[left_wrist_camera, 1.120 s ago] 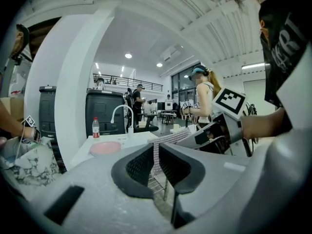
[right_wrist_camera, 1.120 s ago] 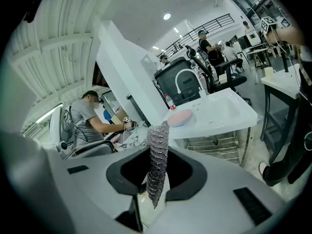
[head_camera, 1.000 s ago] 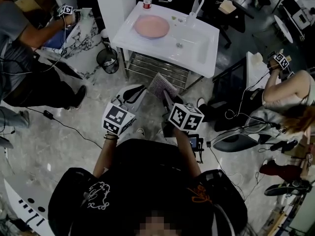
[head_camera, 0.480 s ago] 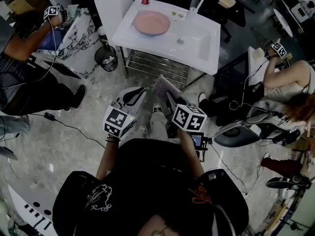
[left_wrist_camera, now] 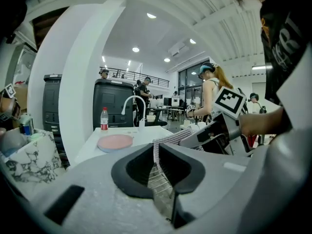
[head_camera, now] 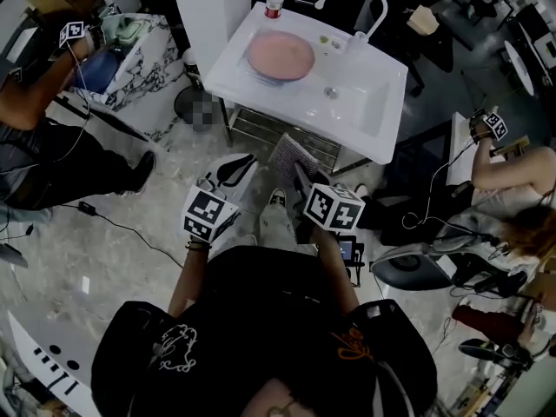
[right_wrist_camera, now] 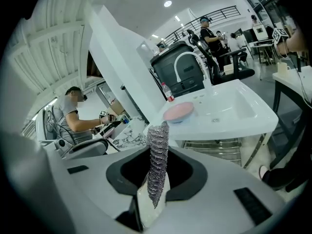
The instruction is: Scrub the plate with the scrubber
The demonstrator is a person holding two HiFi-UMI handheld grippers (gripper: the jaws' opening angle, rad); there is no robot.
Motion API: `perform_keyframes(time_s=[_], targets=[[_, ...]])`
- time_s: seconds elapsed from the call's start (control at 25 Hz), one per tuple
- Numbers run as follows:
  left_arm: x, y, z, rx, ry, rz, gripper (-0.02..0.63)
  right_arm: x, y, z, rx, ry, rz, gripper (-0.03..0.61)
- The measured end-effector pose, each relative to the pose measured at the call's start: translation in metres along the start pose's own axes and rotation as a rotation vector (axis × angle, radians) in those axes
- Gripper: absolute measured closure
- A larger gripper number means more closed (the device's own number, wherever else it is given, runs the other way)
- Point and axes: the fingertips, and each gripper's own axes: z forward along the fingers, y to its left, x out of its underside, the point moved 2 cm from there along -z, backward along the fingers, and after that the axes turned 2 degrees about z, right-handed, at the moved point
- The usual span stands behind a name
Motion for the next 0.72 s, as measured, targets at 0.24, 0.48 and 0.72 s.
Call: perform_keyframes(time_s=[0.24,0.48,0.72], targets=[[-0.028,0.038,0.065,-0.012,0.007,0.009,0.572,-0.065,-0.028,0.043,-0.013,0.004,-0.023,0.499],[-0.044,0.055,0.118,-0.006,0.036,0.024,0.572,-0.109,-0.061,0.077,-0.026,0.02,-0.01,0.499],[-0.057,0.078,0.16,-0.051,0.054,0.029,0.572,-0.146,-0.091,0.106,-0.049,0.034,-0.006,0.499]])
